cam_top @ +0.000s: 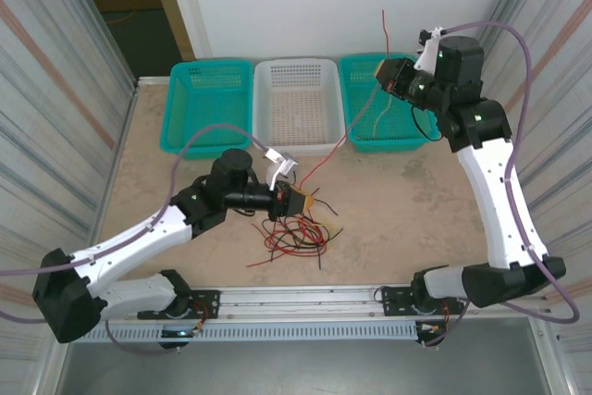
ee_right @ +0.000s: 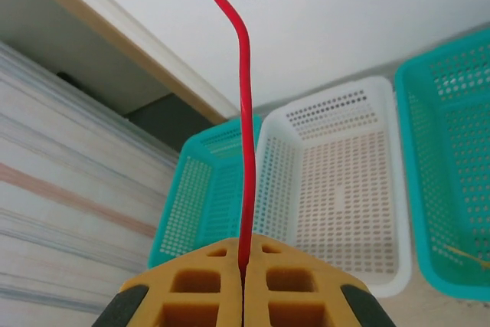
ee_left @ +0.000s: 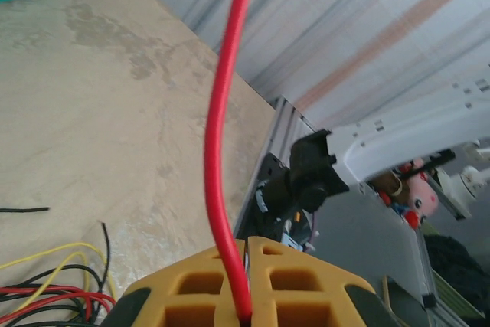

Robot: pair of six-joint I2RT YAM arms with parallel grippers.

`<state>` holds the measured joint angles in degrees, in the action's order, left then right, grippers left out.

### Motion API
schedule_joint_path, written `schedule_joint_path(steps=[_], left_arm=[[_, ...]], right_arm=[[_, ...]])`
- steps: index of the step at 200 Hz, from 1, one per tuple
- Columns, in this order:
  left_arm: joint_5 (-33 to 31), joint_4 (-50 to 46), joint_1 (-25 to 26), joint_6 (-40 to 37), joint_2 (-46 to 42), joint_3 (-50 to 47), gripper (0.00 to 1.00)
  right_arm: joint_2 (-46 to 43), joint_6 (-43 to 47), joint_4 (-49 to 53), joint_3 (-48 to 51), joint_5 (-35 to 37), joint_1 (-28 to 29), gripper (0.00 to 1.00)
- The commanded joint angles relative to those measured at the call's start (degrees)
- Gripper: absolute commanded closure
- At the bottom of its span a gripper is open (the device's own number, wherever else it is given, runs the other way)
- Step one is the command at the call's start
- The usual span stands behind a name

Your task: Untangle the cables

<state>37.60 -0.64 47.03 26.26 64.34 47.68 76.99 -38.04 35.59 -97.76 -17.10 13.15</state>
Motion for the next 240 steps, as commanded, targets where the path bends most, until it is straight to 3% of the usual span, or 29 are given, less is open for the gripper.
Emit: schedule_joint_path(steps=[1,25,51,73,98,118,138,199,240], left_arm=[[7.15,-3.09,0.33,-2.74,0.62,1.16,1.0],[6.85,3.31,-3.17,2.84,-0.21,1.03,1.0],[-5.42,5.66,-8.59,10.74,-3.13,1.69,1.0],[-9.17,9.77,-12.78,19.65,-3.75,1.28,1.0],[-14.39,7.66,-13.82,24.16,-3.78,2.77,1.0],[-16.54,6.37,-13.9,26.33,-3.6,3.67,1.0],[-17.68,5.73,-13.89,27.9,-3.42,4.2,1.0],[-19.59,3.75,-13.99,31.21,-4.04,4.83,1.0],[-20.59,1.92,-14.08,31.38,-5.22,5.25,1.0]], right_arm=[[1.44,-1.7,-2.97,-2.62,-1.95,-1.27,0.85],[2.25,-0.79,-1.66,-1.99,-2.82,-1.24,0.63],[-0.63,3.0,0.14,1.71,-0.16,1.54,0.46],[-5.51,7.95,1.2,8.05,6.23,8.37,0.37],[-11.12,12.42,0.18,16.51,12.74,19.94,0.11],[-12.91,15.43,-0.57,20.9,16.98,29.7,0.11],[-11.23,16.68,0.15,22.06,20.05,35.74,0.12],[-1.48,23.18,3.35,17.23,28.85,44.49,0.17],[2.43,24.33,5.43,15.75,34.58,46.21,0.25]])
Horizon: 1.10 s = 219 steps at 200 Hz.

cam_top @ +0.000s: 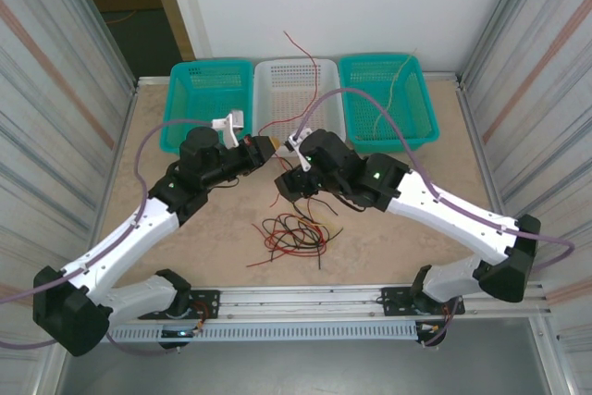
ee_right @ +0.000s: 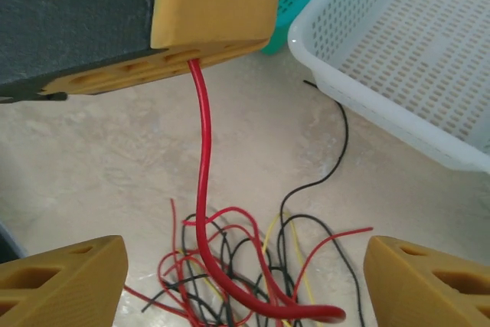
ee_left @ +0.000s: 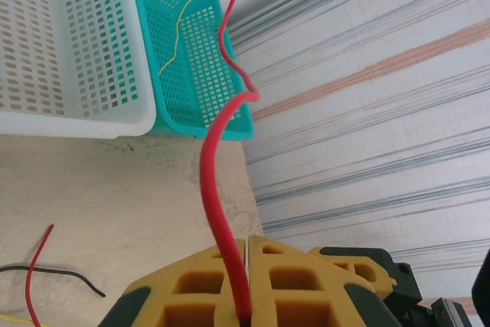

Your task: Untangle the cables

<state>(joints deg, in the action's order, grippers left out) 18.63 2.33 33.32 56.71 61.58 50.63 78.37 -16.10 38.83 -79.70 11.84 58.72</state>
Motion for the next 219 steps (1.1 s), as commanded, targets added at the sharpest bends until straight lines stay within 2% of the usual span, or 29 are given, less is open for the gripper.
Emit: schedule_joint_path(steps=[1,40,58,95,115,126,150,177,219], left_arm=[[-1.64,-1.08,-0.37,0.94,-2.49,2.29,1.0],[-1.72,-1.26,-1.02,1.63,-3.38,2.37,1.0],[-1.75,-0.92,-1.41,2.17,-3.65,2.38,1.0],[-1.68,-0.89,-2.32,2.53,-4.01,2.62,1.0],[-0.76,-1.13,-3.43,2.37,-3.63,3.98,1.0],[-0.53,-1.45,-3.78,1.77,-3.39,4.82,1.0],[-0.73,-2.3,-4.39,-0.02,-2.56,6.76,1.0],[-1.12,-2.81,-5.41,-2.48,-0.83,9.22,1.0],[-1.1,-2.21,-6.16,-5.4,2.72,12.36,1.0]], right_arm=[[1.07,2.38,2.2,-2.3,5.78,0.66,0.25],[1.85,2.24,2.16,-1.58,9.98,1.44,0.38],[1.24,1.78,0.9,-0.37,11.01,1.49,0.5],[-0.31,1.68,-1.97,2.43,8.34,1.44,0.73],[-0.83,1.86,-2.53,4.12,7.77,1.41,0.92],[-1.02,1.77,-2.45,4.86,7.27,1.48,1.0],[-1.68,2.64,-2.18,6.93,3.99,2.15,1.0],[-0.77,5.27,-1.03,8.35,0.89,5.63,1.0],[2.19,4.55,0.15,7.19,2.32,7.51,1.0]])
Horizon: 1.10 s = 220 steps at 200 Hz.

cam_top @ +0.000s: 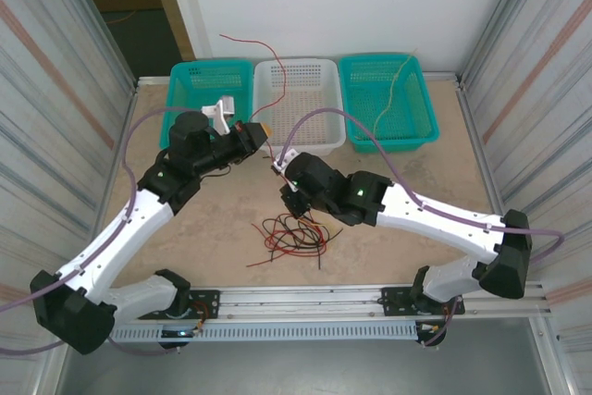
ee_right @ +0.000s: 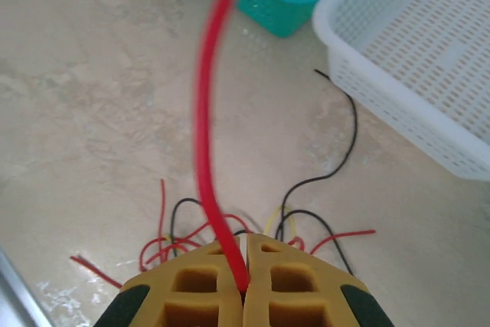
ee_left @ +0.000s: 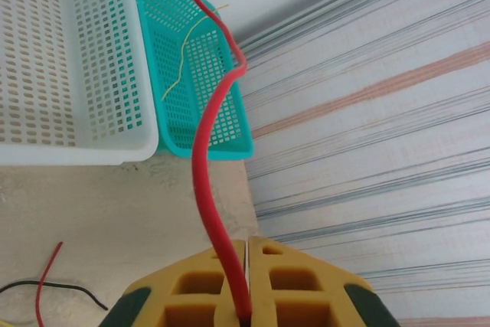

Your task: Untangle the cables

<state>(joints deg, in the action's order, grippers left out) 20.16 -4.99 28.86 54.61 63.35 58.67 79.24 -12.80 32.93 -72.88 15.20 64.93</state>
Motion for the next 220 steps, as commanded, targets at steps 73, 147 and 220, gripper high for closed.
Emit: schedule_joint_path(steps=[73,147,220], left_arm=[[-0.41,5.05,-5.74,-10.07,11.01,12.08,1.0],[-6.57,5.16,-5.92,-22.26,33.37,29.52,1.0],[-4.59,1.59,-5.46,-24.35,44.4,31.33,0.07]], right_arm=[[-15.86,-9.71,5.54,4.26,15.62,-8.53,0.37],[-30.32,-16.34,7.92,9.36,13.72,-11.71,0.34],[-33.48,-17.44,9.13,11.82,10.26,-15.43,0.35]])
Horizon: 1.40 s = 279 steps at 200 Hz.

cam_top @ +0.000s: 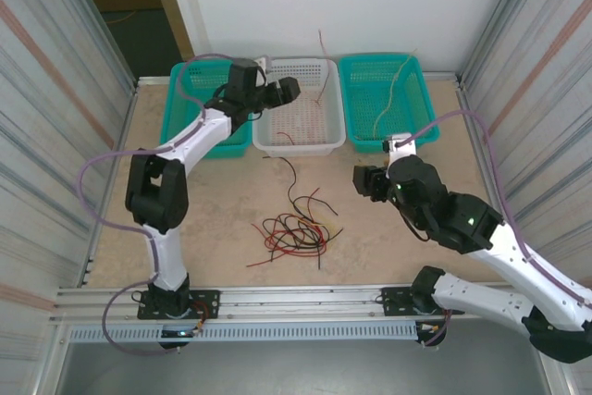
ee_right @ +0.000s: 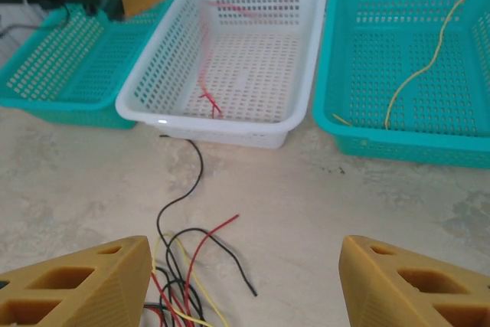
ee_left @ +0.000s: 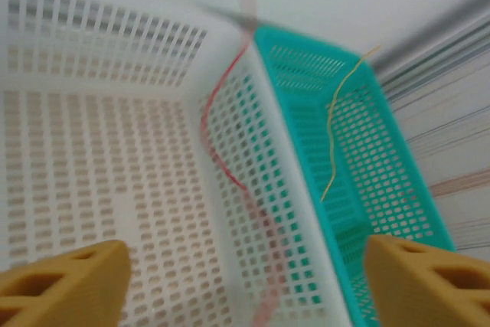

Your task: Untangle the cables

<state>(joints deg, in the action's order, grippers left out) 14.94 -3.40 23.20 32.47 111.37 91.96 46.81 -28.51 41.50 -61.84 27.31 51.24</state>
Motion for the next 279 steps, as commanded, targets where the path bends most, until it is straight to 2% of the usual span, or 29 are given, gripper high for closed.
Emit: schedule_joint_path(steps=[1,26,57,92,121,151,178,213,256,279], left_arm=[[0.54,0.03,0.23,-2.18,-3.75,-2.18,0.07],[-0.66,-0.76,0.22,-3.3,-8.26,-5.15,0.07],[-2.7,-5.42,0.27,-5.49,-15.53,-6.49,0.13],[-4.64,-7.92,0.35,-4.47,-30.02,-17.79,0.17],[-2.45,-10.25,0.42,-0.56,-42.39,-31.67,0.22],[2.11,-16.97,1.0,1.34,-49.12,-40.81,0.33],[0.34,-19.78,2.37,4.35,-55.22,-47.6,0.41],[-1.39,-19.52,2.38,10.42,-63.25,-53.2,0.48],[-1.06,-21.66,2.38,9.99,-66.32,-54.41,0.53],[-0.16,-21.62,2.38,9.7,-66.05,-54.43,0.56]], right_arm=[[-1.03,-1.72,0.54,0.77,-2.01,-1.8,0.35],[0.05,-1.64,-0.64,1.03,-4.35,-3.38,0.35],[3.22,-1.71,-1.0,0.09,-5.1,-3.96,0.34],[9.51,-2.19,0.16,-0.29,-6.54,-3.96,0.33],[17.25,-2.95,-4.13,2.84,-14.03,-3.98,0.32],[25.01,-6.48,-9.36,5.59,-23.15,-3.87,0.32],[34.2,-7.52,-13.93,3.92,-29.09,-3.32,0.35],[46.42,-8.92,-16.59,-2.73,-26.02,-2.44,0.41],[57.05,-10.22,-21.54,-8.31,-27.41,-1.55,0.44],[61.16,-10.92,-21.02,-11.06,-26.77,-1.35,0.55]])
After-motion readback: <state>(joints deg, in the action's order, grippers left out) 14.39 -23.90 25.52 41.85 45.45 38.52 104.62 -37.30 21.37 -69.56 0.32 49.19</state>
